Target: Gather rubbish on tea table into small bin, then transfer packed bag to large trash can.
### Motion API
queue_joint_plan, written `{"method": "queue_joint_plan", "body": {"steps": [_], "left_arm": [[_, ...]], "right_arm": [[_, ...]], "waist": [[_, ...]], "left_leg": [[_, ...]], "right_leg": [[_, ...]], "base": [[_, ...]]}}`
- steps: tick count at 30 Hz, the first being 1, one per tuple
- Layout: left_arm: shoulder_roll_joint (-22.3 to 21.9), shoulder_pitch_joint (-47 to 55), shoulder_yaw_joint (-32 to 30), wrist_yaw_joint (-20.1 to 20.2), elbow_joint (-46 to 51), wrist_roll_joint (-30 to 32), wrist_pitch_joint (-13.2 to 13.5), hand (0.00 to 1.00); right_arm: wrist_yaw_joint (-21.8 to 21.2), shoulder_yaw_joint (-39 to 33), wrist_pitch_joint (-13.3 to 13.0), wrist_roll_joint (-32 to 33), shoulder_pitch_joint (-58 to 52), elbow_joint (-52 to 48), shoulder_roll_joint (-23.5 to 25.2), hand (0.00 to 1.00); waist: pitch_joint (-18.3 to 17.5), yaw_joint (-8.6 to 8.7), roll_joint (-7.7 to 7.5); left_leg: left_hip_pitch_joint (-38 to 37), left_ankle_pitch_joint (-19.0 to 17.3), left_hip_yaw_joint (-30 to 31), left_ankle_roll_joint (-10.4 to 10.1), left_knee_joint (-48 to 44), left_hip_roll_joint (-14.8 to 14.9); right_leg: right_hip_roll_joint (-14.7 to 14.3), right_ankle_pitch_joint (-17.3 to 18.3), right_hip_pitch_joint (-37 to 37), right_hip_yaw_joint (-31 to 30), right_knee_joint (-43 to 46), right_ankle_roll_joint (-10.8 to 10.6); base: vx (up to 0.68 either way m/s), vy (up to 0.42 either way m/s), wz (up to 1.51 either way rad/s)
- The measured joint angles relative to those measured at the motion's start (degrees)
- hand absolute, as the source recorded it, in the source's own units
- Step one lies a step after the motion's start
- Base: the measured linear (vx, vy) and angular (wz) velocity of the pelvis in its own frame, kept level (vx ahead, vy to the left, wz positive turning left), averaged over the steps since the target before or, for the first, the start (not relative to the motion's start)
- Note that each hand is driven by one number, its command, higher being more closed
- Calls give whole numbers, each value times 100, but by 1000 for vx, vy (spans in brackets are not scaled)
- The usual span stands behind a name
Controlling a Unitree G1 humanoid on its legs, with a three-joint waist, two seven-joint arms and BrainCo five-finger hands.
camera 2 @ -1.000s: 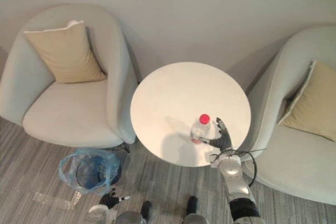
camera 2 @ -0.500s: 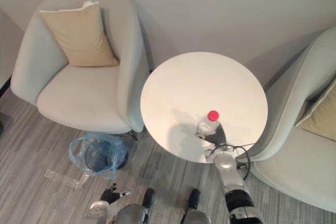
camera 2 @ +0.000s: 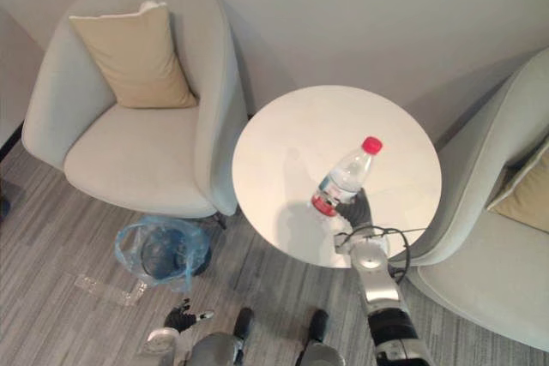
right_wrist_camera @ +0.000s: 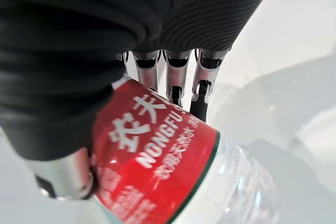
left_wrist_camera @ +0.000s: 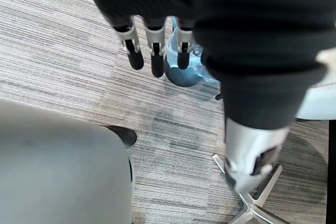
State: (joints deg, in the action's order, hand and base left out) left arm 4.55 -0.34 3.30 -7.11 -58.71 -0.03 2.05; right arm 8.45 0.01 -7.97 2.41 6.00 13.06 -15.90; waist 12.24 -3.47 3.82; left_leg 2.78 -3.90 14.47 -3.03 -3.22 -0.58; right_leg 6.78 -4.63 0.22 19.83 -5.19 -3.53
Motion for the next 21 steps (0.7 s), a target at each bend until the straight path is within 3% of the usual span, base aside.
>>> {"method": "queue_joint_plan", "body": {"steps": [13, 15, 21], "left_arm": [[1, 1, 66, 71, -54, 107, -128, 0], [26, 4, 244, 72, -71, 119, -167, 0], [35, 4, 302, 77, -172, 131, -173, 0]], "right_arm": [[-279, -232, -45, -149, -1227, -1002, 269, 100], [-300, -255, -42, -435, -1608, -1121, 504, 100], [-321, -257, -43, -513, -1847, -1254, 514, 100]], "waist": [[-8, 147, -8], [-51, 194, -23], [-165, 220, -48]], "left_leg": [[-331, -60, -603, 33, 25, 36], [-509, -93, -615, 16, 11, 54], [-473, -70, -462, -17, -1, 69]], "right_leg": [[-9, -132, 7, -651, -17, -21], [-22, -140, 181, -674, -39, -24], [-43, -139, 211, -541, -30, -22]], "base": [[-34, 23, -24], [-94, 22, -8], [-28, -8, 9]]}}
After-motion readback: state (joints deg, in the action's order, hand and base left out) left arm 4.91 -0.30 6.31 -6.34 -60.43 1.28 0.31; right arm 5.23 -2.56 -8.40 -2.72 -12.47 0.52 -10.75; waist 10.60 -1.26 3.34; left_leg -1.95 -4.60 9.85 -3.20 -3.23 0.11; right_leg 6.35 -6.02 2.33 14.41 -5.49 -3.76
